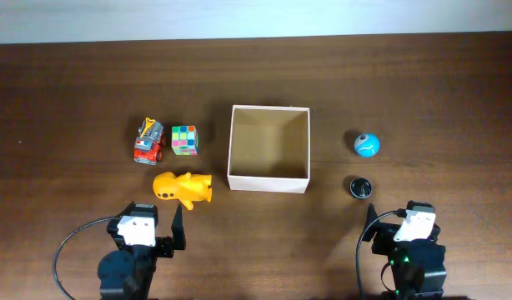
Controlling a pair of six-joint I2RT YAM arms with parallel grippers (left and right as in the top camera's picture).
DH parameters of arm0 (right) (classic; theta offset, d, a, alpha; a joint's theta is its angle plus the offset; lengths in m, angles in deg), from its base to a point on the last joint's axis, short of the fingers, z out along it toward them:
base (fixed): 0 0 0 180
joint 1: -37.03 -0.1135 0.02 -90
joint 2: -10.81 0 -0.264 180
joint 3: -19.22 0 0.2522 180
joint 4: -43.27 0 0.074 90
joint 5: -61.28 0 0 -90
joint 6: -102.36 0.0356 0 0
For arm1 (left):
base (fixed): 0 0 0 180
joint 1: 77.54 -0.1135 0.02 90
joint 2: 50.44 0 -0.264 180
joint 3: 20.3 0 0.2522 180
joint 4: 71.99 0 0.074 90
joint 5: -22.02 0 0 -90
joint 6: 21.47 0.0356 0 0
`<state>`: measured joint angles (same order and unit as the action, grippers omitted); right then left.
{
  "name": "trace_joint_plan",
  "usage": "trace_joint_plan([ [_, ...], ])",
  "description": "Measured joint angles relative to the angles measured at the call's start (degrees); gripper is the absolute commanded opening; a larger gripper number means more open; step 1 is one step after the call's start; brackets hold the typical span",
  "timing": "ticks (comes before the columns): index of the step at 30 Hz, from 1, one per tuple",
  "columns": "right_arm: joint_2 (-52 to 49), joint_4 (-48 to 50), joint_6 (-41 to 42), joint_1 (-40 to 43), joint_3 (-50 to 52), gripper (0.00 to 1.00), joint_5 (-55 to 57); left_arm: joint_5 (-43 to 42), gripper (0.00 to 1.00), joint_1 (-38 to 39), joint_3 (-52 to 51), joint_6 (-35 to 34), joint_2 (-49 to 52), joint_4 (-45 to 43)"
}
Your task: Pack container
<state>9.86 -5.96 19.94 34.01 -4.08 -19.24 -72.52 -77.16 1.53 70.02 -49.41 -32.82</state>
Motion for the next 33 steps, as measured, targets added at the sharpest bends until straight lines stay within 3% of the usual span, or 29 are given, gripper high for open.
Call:
trace_joint_plan([
  [33,0.0,0.5,0.0,0.0,0.0,0.99,0.0,0.0,0.99,0.0,0.0,0.0,0.0,-1.0],
])
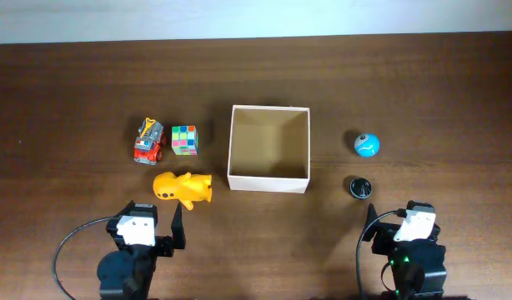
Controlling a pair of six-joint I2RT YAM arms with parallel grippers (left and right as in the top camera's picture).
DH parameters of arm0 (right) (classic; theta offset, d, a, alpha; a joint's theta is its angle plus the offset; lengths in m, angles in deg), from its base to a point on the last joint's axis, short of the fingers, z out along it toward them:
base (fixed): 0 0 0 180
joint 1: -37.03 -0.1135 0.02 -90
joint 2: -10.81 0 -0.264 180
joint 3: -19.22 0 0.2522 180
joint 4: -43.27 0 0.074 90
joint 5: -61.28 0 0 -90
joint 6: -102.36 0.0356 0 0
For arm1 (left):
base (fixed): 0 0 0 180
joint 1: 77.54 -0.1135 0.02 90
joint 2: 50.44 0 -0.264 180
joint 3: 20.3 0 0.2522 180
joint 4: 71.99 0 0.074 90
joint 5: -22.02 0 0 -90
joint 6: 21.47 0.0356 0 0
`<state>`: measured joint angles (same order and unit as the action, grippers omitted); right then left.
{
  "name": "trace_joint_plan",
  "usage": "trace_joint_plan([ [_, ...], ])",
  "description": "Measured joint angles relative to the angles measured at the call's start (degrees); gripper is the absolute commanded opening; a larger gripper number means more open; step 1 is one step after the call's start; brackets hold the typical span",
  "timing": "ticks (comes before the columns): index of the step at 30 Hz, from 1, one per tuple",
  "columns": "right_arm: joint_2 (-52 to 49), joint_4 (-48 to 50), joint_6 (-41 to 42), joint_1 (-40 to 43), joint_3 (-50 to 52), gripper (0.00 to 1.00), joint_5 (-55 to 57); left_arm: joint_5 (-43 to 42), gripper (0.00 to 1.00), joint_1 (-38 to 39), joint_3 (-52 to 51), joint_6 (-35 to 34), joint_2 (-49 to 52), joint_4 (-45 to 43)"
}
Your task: Pack container
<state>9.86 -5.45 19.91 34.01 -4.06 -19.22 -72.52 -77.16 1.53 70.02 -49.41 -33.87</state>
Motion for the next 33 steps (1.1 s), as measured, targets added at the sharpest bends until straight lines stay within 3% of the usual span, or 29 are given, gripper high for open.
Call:
trace_joint_plan([
  [11,-0.1,3.5,0.0,0.0,-0.4,0.99,-1.3,0.0,0.99,0.0,0.1,-2.7,0.2,0.0],
  [16,-5.7,1.0,0.0,0.0,-6.3,0.99,-4.0,0.0,0.99,0.0,5.2,-4.4,7.6,0.3],
  [23,-31.2,-7.5,0.0,0.1,-29.2,0.99,-5.7,0.0,0.99,0.0,26.5,-5.2,33.5,7.8],
  [27,-50.3,-17.4,-0.3,0.1,-48.3,0.99,-6.0,0.0,0.99,0.0,47.0,-4.9,54.6,21.5],
  [33,-72.5,-25.9,-1.1,3.0,-69.8,0.99,-6.2,0.0,0.99,0.0,67.8,-4.1,75.0,33.6],
])
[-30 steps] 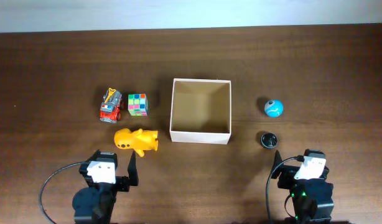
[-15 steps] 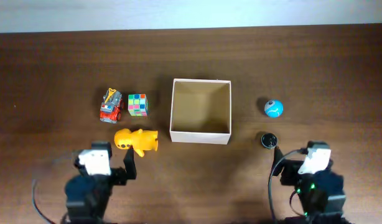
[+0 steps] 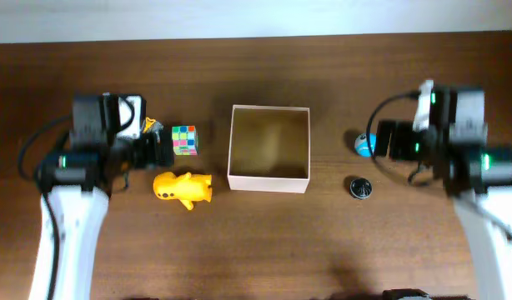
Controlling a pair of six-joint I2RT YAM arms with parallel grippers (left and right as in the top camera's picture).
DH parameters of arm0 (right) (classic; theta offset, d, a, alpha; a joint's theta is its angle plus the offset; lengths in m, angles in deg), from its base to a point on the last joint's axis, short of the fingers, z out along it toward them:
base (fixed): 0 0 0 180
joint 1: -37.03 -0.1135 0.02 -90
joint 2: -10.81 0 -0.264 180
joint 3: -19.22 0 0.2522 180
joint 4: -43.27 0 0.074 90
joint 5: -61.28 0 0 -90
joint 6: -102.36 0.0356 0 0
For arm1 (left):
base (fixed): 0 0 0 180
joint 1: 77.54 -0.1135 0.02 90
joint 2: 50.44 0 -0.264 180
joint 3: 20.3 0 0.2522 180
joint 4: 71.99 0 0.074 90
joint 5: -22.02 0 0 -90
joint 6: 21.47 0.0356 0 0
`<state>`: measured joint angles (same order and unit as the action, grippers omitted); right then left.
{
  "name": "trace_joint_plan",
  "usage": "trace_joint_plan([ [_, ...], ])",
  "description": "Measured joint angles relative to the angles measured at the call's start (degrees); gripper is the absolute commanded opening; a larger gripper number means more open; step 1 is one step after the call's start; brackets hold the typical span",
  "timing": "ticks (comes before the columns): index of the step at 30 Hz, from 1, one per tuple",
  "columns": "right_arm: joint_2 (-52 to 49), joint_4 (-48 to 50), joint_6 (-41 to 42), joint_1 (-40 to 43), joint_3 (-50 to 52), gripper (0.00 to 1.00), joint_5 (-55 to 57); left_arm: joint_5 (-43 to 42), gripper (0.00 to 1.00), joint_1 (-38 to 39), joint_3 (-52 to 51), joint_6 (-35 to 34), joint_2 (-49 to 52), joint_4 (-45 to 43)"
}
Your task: Pack container
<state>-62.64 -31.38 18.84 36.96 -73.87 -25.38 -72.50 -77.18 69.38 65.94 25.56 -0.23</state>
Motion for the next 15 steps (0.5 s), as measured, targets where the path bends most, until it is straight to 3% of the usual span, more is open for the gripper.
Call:
trace_joint_plan([
  [4,-10.0,-4.3,-0.3,1.9,-6.3,0.99,-0.6,0.0,0.99,0.0,4.6,0.0,7.1,1.1],
  [15,-22.9,-4.7,1.6,5.0,-6.8,0.99,-1.8,-0.1,0.99,0.0,4.7,0.0,14.6,-1.6],
])
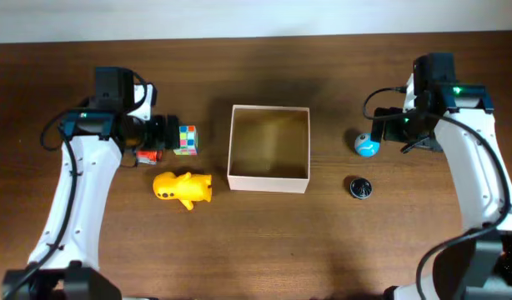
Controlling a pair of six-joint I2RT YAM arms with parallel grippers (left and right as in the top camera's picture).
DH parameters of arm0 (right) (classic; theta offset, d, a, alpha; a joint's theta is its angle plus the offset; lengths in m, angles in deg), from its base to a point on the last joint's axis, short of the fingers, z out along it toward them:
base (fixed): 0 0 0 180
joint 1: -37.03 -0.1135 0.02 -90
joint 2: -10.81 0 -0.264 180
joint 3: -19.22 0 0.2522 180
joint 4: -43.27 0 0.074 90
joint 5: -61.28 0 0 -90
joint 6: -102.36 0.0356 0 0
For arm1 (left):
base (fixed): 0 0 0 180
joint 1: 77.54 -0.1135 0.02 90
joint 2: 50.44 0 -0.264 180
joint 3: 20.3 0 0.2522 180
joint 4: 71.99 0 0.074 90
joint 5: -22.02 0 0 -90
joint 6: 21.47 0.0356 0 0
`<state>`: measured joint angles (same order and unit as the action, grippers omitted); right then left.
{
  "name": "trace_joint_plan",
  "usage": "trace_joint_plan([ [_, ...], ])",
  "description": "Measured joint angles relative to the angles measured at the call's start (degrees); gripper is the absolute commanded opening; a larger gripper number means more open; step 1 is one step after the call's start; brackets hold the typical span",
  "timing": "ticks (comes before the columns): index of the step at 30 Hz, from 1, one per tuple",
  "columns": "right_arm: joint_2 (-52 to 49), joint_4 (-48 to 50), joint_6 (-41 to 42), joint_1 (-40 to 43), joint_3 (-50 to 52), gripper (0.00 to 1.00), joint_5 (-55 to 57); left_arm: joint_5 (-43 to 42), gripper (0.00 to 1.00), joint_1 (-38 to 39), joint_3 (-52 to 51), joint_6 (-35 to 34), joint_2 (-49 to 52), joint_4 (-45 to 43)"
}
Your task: Pack container
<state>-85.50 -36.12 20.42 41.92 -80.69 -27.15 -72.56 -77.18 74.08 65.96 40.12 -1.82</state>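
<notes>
An open, empty cardboard box sits mid-table. To its left lie a colour cube, a red toy truck and a yellow toy animal. My left gripper hangs over the truck, right beside the cube, and covers most of the truck. To the box's right lie a blue ball and a small black round thing. My right gripper hovers just up and right of the ball. From above, neither gripper's fingers show clearly.
The dark wooden table reaches a pale wall strip at the far edge. Both arms stretch in from the front corners, and their cables loop beside the wrists.
My left gripper has shifted right, from over the truck's left side to against the cube. My right gripper has moved slightly up and stays beside the blue ball. No object has moved.
Both arms were folded at the table's front edge, grippers behind the yellow toy and the black round thing, and stayed so. Then they stood extended beside the truck and the ball. Now each hovers close over those things, and the box holds nothing.
</notes>
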Motion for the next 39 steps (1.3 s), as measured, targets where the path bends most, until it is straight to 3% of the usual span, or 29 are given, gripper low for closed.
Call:
trace_joint_plan([
  [10,-0.5,-1.7,0.8,0.2,0.0,0.99,-0.6,4.9,1.0,0.1,0.2,9.1,10.4,-8.3],
  [31,-0.5,-1.7,0.8,0.2,0.0,0.99,-0.6,5.4,0.97,-6.4,0.3,15.0,19.5,-9.6],
  [35,-0.5,-1.7,0.8,0.2,0.0,0.99,-0.6,5.2,0.84,-6.4,0.3,15.4,23.4,-9.6],
  [39,-0.5,-1.7,0.8,0.2,0.0,0.99,-0.6,4.3,0.79,-6.4,0.3,16.5,26.2,-9.6],
])
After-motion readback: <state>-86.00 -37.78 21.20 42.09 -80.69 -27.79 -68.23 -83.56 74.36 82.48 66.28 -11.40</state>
